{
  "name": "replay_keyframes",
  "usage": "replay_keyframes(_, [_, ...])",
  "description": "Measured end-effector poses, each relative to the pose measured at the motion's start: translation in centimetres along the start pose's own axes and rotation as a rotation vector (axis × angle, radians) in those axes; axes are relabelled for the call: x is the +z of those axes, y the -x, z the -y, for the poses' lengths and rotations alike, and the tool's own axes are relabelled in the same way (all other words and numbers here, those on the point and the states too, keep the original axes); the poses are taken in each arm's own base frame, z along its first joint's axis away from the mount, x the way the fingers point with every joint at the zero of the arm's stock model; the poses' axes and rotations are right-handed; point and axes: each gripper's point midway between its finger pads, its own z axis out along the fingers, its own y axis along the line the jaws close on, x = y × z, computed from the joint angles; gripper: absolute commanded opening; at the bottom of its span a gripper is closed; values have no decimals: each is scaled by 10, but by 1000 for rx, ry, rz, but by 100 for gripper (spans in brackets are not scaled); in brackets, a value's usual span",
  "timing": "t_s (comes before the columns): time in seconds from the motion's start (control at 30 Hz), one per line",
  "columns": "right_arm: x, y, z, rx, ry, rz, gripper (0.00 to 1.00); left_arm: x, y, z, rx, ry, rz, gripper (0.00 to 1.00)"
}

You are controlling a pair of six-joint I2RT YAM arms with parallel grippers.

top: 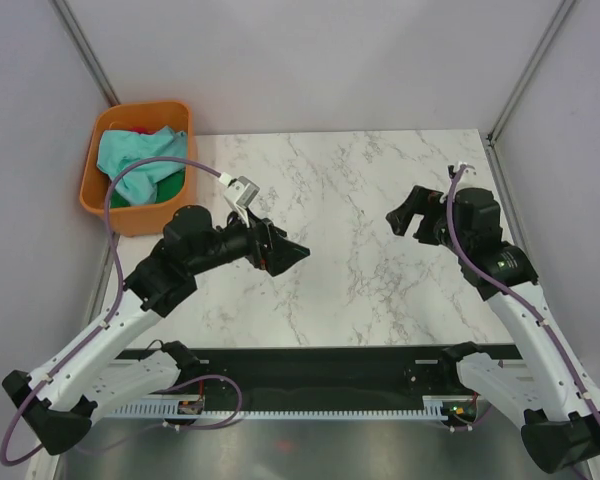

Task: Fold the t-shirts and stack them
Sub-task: Grab the tshirt from the pile

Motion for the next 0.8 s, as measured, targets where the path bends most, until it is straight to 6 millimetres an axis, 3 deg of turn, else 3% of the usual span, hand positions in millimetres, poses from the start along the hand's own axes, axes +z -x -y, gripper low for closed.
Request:
replay_keyframes(0.23, [-4,1,-1,0,2,2,98,-2,8,-9,5,60,37,98])
replay_keyframes(0.27, [-5,2,-1,0,3,5,98,-1,11,-9,5,68,40,93])
replay_keyframes(0.33, [-7,3,-2,0,7,10,98,0,26,-16,11,128,56,90])
replay_keyframes(0.4, [-10,3,-3,-1,10,17,98,2,55,-35,18,261,93,88])
replay_keyframes(0.5, [-15,5,-5,-2,23,28,98,-1,113,-81,10,464,174,81])
replay_keyframes(0.57, [-19,6,-7,-2,37,36,98,-13,146,-133,-20,617,228,80])
replay_keyframes(0.63, [-23,7,-10,-4,53,42,98,-40,162,-198,-72,807,257,78])
replay_keyframes(0.8, [-32,7,-16,-7,87,55,98,-104,167,-322,-204,1123,261,71])
